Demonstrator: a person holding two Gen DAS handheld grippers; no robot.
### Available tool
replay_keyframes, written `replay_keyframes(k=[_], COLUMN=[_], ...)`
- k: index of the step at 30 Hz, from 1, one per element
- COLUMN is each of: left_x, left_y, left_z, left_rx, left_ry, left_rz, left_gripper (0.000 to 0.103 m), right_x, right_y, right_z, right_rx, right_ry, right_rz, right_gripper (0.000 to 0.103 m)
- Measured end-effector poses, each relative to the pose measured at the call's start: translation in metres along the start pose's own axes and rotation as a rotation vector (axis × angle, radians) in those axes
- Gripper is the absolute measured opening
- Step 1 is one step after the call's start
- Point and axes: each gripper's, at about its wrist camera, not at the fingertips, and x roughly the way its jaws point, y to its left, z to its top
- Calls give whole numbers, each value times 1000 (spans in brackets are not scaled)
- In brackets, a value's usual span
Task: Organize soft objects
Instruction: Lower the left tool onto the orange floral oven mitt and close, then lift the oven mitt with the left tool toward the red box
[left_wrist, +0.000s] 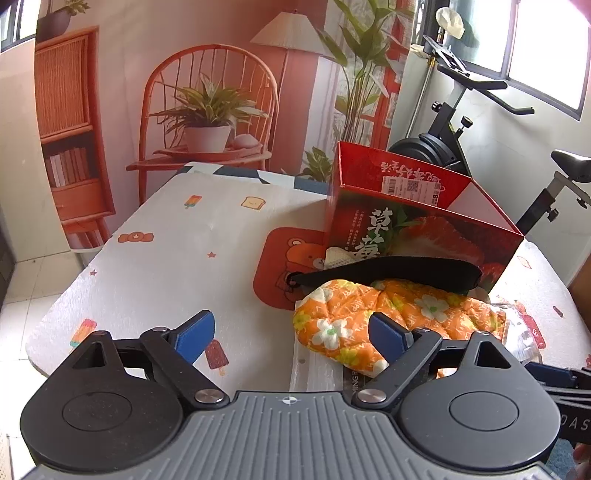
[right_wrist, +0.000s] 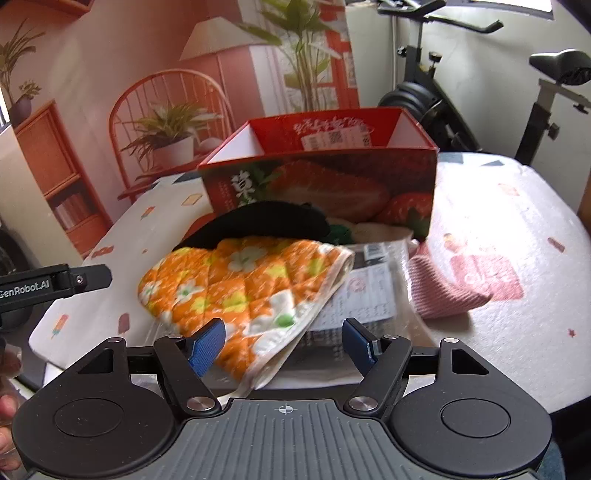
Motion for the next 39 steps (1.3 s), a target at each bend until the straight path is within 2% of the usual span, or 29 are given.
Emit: replay_keyframes(k=[8, 10, 12, 15, 19, 24, 28, 39], left_x=[5, 7, 7, 5, 4, 5, 9, 32], left_y=[0, 1, 3, 7, 8, 0, -2, -4], left_z=[-6, -8, -11, -13, -13, -11, -9, -10], left_rx=[-9, -12, -22, -43, -62, -58, -78, -154], left_ry=[30, 46, 64, 80, 93, 106, 120, 160], left_rz=[-33, -41, -52, -67, -88, -126, -173, -243], left_gripper=[81, 77, 74, 71, 64, 58, 57, 56], right_x=[24, 31, 34, 36, 29, 20, 18, 12], right_y=[-1, -5, -10, -18, -27, -39, -48, -69], right_z=[-7, -7, -7, -7, -6, -2, -1, -2], right_rx=[51, 69, 103, 144, 171, 174, 177, 222], right_ry=[100, 106, 98, 76, 33, -12, -31, -82], right_rz=[54, 44, 44, 38, 17, -14, -22, -14], right_gripper=[53, 44, 37, 21, 11, 9, 9, 9])
